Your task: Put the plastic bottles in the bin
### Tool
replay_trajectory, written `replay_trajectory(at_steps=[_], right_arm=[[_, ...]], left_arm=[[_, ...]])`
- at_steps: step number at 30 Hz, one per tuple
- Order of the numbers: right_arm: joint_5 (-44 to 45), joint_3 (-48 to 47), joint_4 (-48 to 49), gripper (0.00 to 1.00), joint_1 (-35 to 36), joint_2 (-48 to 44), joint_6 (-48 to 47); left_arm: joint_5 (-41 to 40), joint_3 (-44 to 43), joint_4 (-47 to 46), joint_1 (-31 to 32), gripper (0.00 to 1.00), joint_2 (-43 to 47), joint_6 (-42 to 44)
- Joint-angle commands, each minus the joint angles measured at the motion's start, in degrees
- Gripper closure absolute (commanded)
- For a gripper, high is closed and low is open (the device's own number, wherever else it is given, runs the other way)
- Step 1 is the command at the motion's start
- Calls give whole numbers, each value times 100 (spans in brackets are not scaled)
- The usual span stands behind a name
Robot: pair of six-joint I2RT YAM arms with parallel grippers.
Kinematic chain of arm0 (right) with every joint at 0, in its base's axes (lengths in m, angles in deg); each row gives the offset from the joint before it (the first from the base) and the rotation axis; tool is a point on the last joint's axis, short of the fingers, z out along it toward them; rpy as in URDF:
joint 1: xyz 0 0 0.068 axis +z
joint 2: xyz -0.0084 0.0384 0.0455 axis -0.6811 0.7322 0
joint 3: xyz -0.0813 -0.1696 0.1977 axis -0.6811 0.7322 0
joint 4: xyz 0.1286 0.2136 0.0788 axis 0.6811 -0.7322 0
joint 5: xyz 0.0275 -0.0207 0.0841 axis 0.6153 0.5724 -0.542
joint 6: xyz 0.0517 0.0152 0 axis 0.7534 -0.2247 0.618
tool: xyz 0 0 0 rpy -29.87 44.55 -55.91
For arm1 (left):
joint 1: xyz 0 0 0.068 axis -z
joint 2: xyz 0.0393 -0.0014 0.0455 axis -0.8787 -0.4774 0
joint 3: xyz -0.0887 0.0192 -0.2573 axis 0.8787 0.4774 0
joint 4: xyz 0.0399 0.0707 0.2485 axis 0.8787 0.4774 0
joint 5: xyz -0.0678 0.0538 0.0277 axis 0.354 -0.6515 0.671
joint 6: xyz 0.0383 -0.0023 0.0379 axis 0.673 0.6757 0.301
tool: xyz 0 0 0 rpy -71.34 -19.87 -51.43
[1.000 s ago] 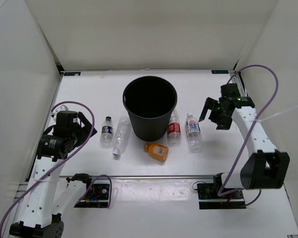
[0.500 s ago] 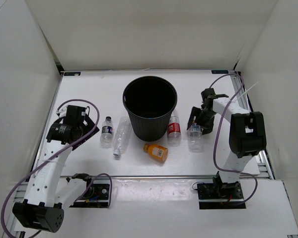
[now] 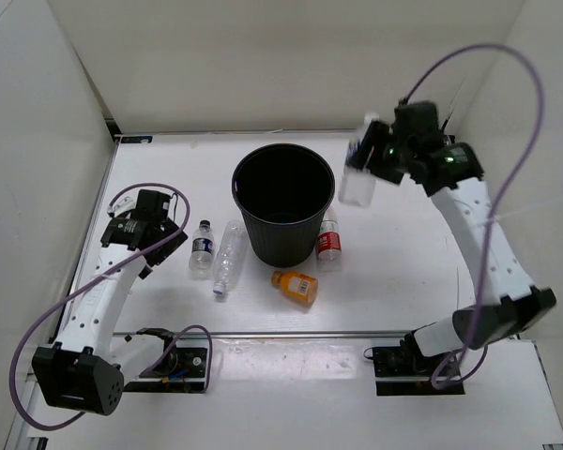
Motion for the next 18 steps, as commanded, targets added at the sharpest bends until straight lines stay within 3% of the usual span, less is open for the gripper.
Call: replay_trajectory(at_steps=[1,4,7,10,11,14,18], right_arm=[[319,-1419,4,53,454,-63,136],[178,-2516,171,55,998,596,-372],[415,-2889,382,49,1649,1142,-698],[40,-2890,375,38,1888,1634,-813],[-40,-2951,270,24,1975,1749,-813],[274,-3136,-214,0,2124,1839,-665],[592,-2522,197,0,2003,849,-603]], left_arm=[[-127,209,-540,-29,0,247,-142],[-127,569,-1164,-29,0,546,6],[-179,921,-1797,-29,0,853,121],[-180,983,-2035,-29,0,924,252],[-101,931,-2114,-29,0,855,375],[5,773,-2115,-29,0,521,664],[425,921,-2806,-29,0,353,1339]])
